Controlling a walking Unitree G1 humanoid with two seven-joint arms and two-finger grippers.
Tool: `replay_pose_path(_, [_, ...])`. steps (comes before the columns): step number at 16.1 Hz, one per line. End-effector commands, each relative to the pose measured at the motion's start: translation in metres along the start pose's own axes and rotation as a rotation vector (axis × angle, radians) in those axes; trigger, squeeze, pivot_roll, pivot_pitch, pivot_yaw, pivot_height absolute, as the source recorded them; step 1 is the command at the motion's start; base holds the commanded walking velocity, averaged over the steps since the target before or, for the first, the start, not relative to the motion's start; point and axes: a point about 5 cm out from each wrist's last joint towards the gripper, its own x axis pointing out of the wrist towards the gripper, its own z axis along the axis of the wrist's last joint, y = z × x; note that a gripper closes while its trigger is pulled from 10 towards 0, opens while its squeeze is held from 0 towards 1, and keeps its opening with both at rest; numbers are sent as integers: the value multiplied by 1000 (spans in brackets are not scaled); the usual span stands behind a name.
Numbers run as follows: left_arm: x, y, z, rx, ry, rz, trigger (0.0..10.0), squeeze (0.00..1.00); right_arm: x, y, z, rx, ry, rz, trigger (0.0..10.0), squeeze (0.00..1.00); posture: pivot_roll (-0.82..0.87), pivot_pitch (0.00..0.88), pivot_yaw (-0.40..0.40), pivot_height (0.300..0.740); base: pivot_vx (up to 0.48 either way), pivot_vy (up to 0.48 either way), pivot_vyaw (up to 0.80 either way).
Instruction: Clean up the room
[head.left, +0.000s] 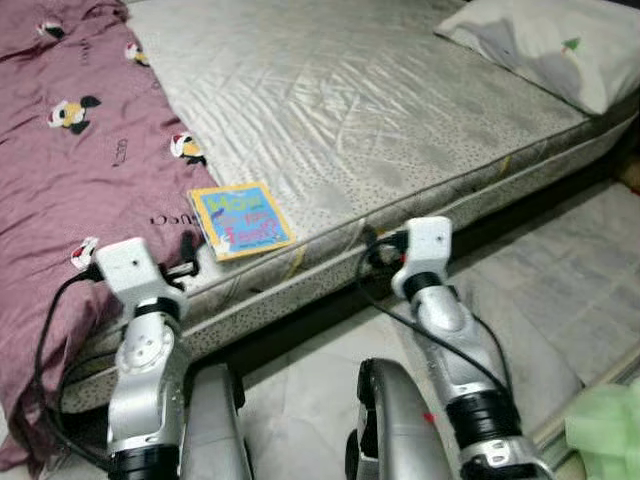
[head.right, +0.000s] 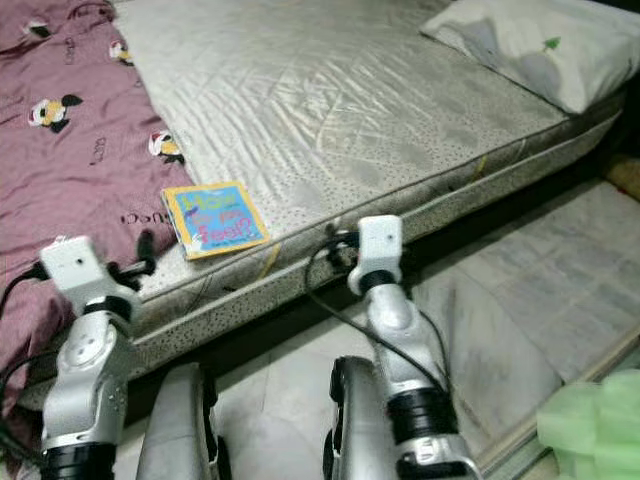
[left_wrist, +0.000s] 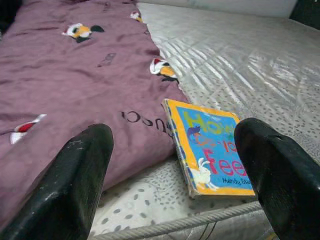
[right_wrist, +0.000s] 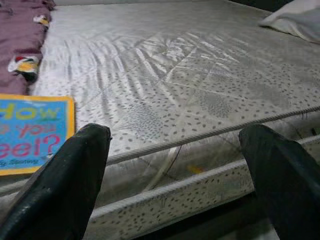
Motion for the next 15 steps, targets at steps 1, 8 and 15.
replay_pose_path(1, [0, 4, 1, -3, 4, 18, 10000, 0, 2, 5, 4, 9, -9, 12, 10000, 0, -55, 122, -27, 570, 300, 0, 0])
replay_pose_path(8, [-1, 6, -7, -37, 40, 49, 10000, 0, 1, 2, 3, -1, -5, 16, 10000, 0, -65, 126, -33, 570, 163, 0, 0])
replay_pose_path(15, [6, 21, -15, -53, 95, 123, 10000, 0, -11, -14, 10, -25, -12, 21, 10000, 0, -106, 162, -57, 545, 0, 0, 0])
